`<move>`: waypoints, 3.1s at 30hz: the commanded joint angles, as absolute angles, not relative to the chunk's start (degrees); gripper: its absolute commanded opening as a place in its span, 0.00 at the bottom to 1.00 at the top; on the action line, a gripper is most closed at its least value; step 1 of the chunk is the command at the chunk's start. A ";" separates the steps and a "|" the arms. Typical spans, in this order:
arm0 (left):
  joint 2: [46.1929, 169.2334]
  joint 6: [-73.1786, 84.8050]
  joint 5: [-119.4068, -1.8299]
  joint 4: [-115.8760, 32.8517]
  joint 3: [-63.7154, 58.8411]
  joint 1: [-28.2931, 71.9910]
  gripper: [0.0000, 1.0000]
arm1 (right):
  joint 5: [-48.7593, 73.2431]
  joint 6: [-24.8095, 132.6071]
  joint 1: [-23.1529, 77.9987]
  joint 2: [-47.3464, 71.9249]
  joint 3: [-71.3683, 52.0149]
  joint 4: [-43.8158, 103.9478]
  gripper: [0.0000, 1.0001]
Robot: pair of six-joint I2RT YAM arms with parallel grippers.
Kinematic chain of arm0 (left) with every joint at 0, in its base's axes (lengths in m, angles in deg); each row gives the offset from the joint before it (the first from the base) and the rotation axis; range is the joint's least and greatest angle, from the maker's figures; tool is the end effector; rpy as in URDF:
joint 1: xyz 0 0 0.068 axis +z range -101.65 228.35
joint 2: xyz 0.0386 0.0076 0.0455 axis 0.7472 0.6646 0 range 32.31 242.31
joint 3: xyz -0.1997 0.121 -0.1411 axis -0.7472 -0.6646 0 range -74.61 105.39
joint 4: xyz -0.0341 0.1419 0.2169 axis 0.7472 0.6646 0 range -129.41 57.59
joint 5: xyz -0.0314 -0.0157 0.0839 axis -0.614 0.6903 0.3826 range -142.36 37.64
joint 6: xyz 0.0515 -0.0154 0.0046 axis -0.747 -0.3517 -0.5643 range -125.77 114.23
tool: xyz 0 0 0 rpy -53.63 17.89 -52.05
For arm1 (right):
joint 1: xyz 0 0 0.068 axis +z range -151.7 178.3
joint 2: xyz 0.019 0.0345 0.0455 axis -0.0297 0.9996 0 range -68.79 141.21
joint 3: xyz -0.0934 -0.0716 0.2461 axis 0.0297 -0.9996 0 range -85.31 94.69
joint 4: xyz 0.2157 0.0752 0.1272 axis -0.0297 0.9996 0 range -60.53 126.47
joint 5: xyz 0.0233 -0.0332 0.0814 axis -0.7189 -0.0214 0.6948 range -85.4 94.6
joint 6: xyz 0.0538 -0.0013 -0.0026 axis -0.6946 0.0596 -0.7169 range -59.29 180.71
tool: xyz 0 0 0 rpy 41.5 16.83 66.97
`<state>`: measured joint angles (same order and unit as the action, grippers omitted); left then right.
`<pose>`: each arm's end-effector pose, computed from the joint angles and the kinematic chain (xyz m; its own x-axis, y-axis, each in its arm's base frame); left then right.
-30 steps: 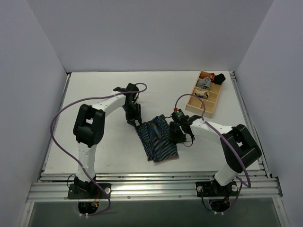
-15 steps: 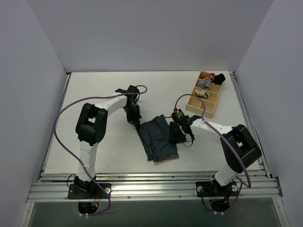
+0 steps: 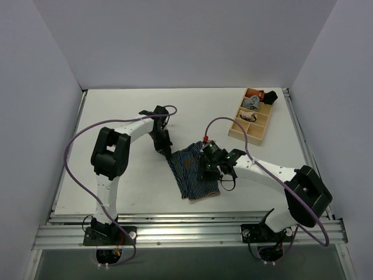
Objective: Roll the underwear
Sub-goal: Fold the underwear
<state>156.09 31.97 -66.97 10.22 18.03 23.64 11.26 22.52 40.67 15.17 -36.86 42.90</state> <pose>0.3823 -0.1857 0.1505 -0.9792 -0.2014 0.0257 -0.1999 0.9343 -0.2952 0.2177 0.2042 0.2001 -0.8865 0.0226 -0.4622 -0.2259 0.8506 0.4748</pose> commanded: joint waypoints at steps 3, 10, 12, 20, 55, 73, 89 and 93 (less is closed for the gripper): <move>152.99 32.82 -65.19 9.37 17.59 24.18 0.17 | 9.88 17.65 47.67 15.14 -35.92 40.46 0.31; 149.03 34.13 -60.45 11.74 17.06 24.35 0.47 | 7.77 16.77 53.48 20.67 -33.29 37.47 0.34; 148.50 34.48 -60.09 12.36 16.98 24.44 0.52 | 6.11 16.77 54.63 23.57 -31.45 37.90 0.36; 146.04 35.46 -59.65 12.18 14.08 24.44 0.56 | 0.13 16.51 60.78 31.13 -26.60 40.89 0.40; 118.00 53.38 -76.18 -20.59 -31.80 14.16 0.44 | 2.40 11.32 60.44 22.79 -32.05 40.72 0.19; 121.43 58.66 -72.31 -25.70 -36.02 8.53 0.32 | 0.47 12.28 57.54 25.42 -28.71 42.04 0.00; 116.16 63.23 -68.54 -15.44 -35.06 7.48 0.40 | 2.58 13.69 58.94 29.91 -25.89 39.93 0.09; 110.19 61.04 -63.53 -4.88 -30.24 10.98 0.52 | 2.23 13.34 59.29 27.81 -26.77 39.49 0.21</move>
<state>114.85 62.29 -68.85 -14.50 -34.97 8.56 2.75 13.40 58.70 30.12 -27.12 39.08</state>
